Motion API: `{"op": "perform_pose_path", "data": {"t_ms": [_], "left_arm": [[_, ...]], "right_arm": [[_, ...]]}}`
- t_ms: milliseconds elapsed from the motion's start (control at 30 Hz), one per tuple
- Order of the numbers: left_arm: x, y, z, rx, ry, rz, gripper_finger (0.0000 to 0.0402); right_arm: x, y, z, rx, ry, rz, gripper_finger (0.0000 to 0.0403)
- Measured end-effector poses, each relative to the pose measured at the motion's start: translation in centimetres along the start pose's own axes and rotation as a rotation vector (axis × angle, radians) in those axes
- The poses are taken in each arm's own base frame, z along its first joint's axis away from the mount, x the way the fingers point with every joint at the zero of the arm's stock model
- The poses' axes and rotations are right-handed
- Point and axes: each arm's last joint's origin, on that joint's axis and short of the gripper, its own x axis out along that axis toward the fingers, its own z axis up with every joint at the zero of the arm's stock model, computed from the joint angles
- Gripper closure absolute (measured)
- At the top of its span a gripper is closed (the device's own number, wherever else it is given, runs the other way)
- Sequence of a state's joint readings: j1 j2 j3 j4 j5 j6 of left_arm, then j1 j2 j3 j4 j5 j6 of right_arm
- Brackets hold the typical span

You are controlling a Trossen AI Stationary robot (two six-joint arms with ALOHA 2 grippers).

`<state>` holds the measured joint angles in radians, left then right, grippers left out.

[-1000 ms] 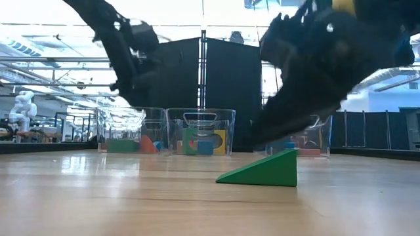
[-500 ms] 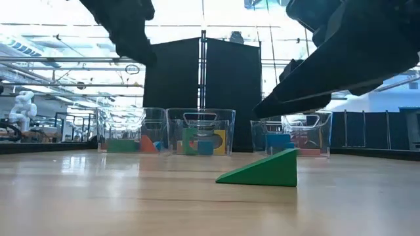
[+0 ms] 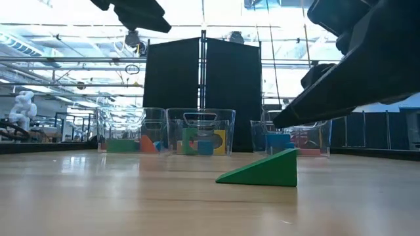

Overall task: Sort blocks by size
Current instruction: Put the green triangular block into the left transparent bin

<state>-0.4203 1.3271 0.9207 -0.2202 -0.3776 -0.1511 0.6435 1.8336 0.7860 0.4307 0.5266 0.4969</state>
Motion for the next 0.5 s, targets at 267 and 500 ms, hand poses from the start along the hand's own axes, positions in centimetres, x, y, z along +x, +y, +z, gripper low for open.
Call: {"op": "perform_pose_path", "data": {"t_ms": [267,500], "left_arm": [[5.0,-3.3,-2.1,0.016,0.029,-0.012,0.0201],[8.4,-4.5,-3.7,0.015,0.033,-0.012,0.0201]], "right_arm": [[0.2,-0.1,-0.5,-0.001,0.017,-0.013,0.0154],[2.1,-0.1,-2.9,-0.001,0.03,-0.016,0.0154]]}}
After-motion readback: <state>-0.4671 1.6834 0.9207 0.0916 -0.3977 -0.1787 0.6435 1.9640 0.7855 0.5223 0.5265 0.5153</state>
